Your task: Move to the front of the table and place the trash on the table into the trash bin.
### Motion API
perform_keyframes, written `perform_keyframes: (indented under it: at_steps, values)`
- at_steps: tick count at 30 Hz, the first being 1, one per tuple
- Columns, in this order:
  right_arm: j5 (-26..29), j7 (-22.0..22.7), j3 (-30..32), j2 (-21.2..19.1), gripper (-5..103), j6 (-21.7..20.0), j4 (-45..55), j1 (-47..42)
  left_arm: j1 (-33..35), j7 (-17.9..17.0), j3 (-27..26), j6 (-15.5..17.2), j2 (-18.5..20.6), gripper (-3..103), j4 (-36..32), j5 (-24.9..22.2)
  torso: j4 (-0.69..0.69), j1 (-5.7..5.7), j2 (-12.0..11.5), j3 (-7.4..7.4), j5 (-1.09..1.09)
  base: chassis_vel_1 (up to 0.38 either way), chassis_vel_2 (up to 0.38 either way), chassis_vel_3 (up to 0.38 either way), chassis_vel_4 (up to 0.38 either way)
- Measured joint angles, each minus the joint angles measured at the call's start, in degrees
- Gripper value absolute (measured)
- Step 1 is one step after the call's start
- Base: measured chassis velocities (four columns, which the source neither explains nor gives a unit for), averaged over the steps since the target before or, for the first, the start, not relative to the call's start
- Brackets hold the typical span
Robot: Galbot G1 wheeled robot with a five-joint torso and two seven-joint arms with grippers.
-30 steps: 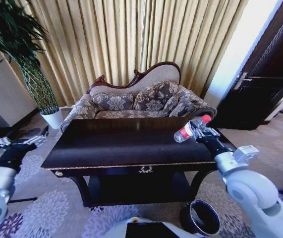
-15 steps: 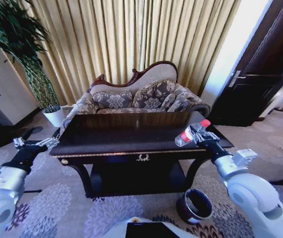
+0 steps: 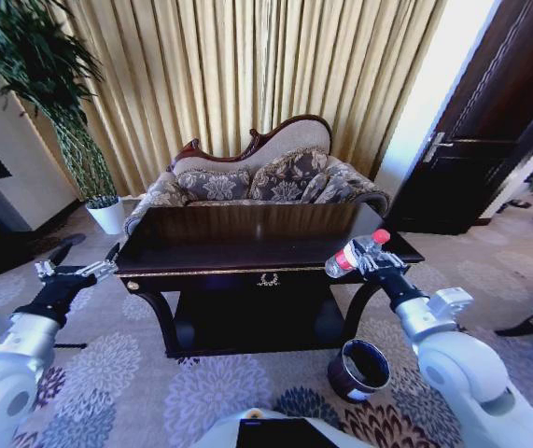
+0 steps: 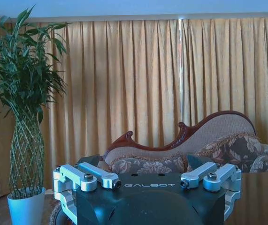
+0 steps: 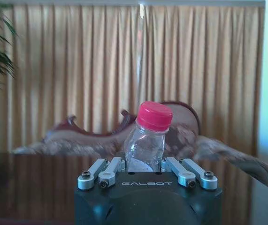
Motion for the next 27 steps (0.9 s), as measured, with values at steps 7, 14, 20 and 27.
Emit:
perform_keyframes:
  at_steps: [7, 14, 20, 27]
  values:
    - [-8.89, -3.07, 1.67, 4.58, 28, 0.42, -6.06, -5.21, -1.71, 0.2, 2.46, 0.17, -0.48, 100, 0.58, 2.06, -0.04, 0.0, 0.0, 0.0, -0.02, 0.0, 0.0, 0.0, 0.0]
    - [-13.06, -3.21, -4.31, 8.44, 28, 2.58, -22.56, 0.07, -2.0, 0.63, 5.44, 1.63, -1.09, 100, 0.72, 3.91, 0.0, 0.01, 0.0, 0.0, -0.01, 0.0, 0.0, 0.0, 0.0]
    - [-17.9, -3.0, -7.27, 9.76, 27, 7.29, -40.42, 7.79, -1.06, 0.95, 5.47, 1.08, -1.12, 100, 0.21, 4.31, -0.02, 0.0, 0.0, 0.0, 0.02, 0.0, 0.0, 0.0, 0.0]
    - [-24.42, -3.21, -8.22, 9.89, 27, 15.69, -63.94, 17.02, -1.15, 1.34, 5.43, 0.12, -0.81, 100, -0.27, 4.39, -0.02, 0.01, 0.0, 0.0, 0.0, 0.0, 0.0, 0.0, 0.0]
